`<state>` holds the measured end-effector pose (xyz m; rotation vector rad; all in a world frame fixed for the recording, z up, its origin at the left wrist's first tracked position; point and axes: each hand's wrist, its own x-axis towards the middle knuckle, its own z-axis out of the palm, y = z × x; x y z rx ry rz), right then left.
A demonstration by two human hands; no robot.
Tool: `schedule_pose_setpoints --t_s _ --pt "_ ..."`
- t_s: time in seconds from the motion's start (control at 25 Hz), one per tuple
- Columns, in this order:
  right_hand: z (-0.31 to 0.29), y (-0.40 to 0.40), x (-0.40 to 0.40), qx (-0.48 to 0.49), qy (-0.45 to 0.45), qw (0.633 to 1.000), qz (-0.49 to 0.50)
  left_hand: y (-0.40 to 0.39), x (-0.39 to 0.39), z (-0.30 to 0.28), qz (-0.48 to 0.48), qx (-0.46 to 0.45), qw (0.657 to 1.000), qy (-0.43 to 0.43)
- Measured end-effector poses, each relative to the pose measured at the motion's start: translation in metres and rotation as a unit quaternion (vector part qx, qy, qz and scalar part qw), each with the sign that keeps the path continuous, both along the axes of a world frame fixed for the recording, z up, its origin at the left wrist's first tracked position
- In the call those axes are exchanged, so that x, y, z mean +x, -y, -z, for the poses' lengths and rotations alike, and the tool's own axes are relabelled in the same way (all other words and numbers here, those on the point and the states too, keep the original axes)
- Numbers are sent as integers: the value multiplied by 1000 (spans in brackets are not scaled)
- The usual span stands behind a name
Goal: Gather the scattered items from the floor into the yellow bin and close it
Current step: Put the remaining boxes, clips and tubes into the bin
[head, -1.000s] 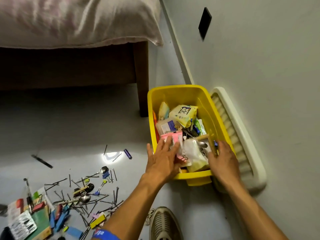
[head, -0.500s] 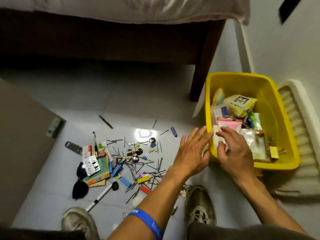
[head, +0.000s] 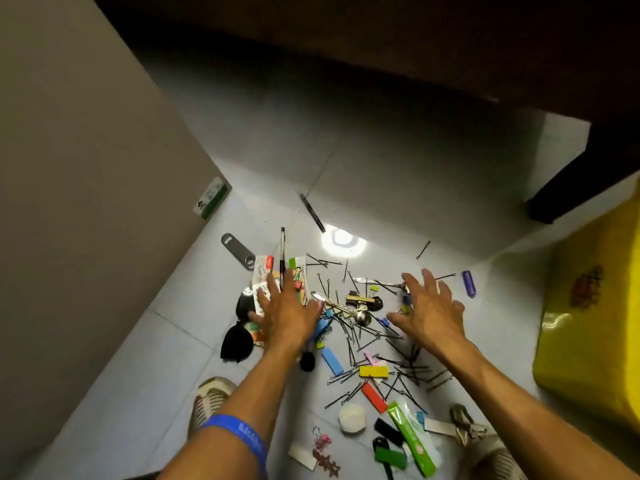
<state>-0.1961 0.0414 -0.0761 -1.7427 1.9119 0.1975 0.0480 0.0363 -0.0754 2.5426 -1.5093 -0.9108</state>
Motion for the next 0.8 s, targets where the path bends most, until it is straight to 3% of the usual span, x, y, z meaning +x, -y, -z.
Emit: schedule_pose_setpoints --t_s 0.12,0.32,0.4,0.48,0.52,0.68,0.8 --pt "40 -10 4 3 -41 999 33 -20 45 35 -116 87 989 20" --pt "56 -4 34 -113 19 993 -29 -27 18 47 1 -34 999 7" --pt "54 7 17 -132 -10 990 49 -34 22 45 -40 -36 998 12" --pt "53 12 -10 -85 -35 983 157 -43 30 45 -136 9 991 -4" --pt "54 9 -18 -54 -42 984 166 -48 29 45 -153 30 988 -23" --pt "56 -9 1 -60 28 997 40 -53 5 39 -79 -12 994 -72" --pt "54 2 19 -71 60 994 61 -42 6 35 -159 -25 985 -64"
